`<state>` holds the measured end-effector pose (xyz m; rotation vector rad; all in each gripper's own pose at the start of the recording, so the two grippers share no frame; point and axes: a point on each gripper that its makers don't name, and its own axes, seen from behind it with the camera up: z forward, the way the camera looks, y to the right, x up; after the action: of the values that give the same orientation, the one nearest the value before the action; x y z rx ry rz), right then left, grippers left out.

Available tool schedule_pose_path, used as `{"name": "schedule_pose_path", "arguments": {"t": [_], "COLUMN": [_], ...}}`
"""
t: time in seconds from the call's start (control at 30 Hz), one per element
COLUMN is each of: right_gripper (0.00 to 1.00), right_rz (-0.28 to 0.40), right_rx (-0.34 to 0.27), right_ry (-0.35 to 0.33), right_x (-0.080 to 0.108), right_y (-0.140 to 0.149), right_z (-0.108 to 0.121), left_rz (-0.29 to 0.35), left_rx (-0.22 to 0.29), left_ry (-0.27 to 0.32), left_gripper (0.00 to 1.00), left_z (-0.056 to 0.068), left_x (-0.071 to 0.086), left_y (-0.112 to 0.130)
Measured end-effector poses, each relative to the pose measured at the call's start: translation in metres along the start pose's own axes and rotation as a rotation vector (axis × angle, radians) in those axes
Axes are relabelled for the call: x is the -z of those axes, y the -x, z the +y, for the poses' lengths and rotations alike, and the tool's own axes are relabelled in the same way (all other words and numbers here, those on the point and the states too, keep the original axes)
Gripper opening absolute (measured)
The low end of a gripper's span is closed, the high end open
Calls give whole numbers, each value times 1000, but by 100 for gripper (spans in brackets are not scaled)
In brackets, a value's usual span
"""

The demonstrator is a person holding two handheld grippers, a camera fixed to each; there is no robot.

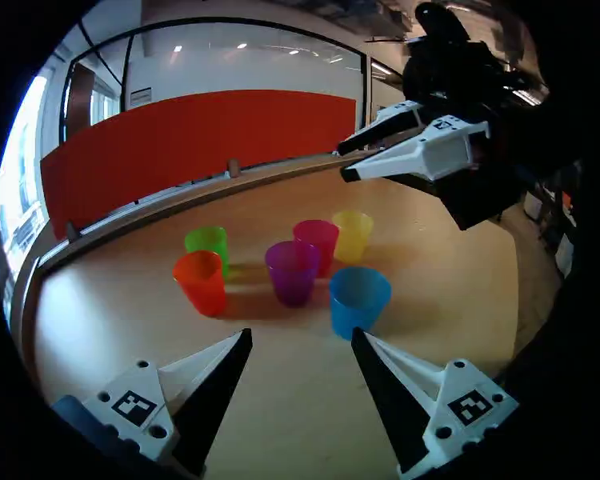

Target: Pour water

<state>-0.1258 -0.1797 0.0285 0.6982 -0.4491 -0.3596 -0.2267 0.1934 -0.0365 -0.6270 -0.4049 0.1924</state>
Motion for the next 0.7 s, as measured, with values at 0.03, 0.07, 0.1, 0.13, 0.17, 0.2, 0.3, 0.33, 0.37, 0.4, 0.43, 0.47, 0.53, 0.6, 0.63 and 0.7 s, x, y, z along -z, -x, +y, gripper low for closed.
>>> {"name": "schedule_pose_path", "arguments": {"t": [0.03, 0.07, 0.1, 0.13, 0.17, 0.2, 0.3, 0.33, 0.37, 0.4, 0.43, 0.47, 0.53, 0.6, 0.63, 0.7], "right_gripper": [100, 100, 100, 100, 100, 100, 100, 100, 100, 100, 100, 100, 100, 100, 100, 100], "right_rz": [2, 3, 5, 8, 10, 12, 19, 20, 21, 21, 21, 22, 19, 17, 16, 15], "right_rx": [1, 1, 3, 5, 6, 7, 7, 7, 7, 8, 9, 10, 13, 16, 18, 21], "right_ry": [1, 2, 3, 4, 4, 5, 5, 4, 4, 4, 3, 3, 0, -3, -5, -9], "right_x": [-1, -3, -4, -5, -6, -7, -10, -10, -11, -12, -14, -15, -18, -22, -24, -27], "right_y": [-2, -4, -5, -7, -9, -11, -17, -18, -20, -21, -22, -22, -23, -23, -24, -25], "right_z": [2, 3, 4, 6, 7, 8, 11, 12, 13, 13, 14, 15, 16, 16, 17, 17], "left_rz": [-2, -3, -5, -8, -10, -12, -18, -20, -22, -24, -26, -27, -32, -35, -37, -41], "left_rx": [-3, -5, -8, -10, -13, -17, -32, -39, -45, -49, -53, -57, -60, -63, -64, -65], "left_ry": [13, 24, 32, 41, 49, 58, 82, 89, 96, 101, 108, 113, 123, 130, 133, 140], "left_gripper": [92, 92, 92, 92, 92, 92, 92, 92, 92, 92, 92, 92, 92, 92, 92, 92], "left_z": [5, 9, 12, 16, 19, 22, 31, 34, 37, 39, 41, 43, 47, 49, 50, 52], "left_x": [-3, -7, -10, -13, -17, -20, -29, -32, -35, -39, -42, -45, -53, -60, -64, -70], "left_y": [1, 2, 3, 5, 6, 8, 12, 13, 14, 15, 16, 17, 19, 21, 22, 24]}}
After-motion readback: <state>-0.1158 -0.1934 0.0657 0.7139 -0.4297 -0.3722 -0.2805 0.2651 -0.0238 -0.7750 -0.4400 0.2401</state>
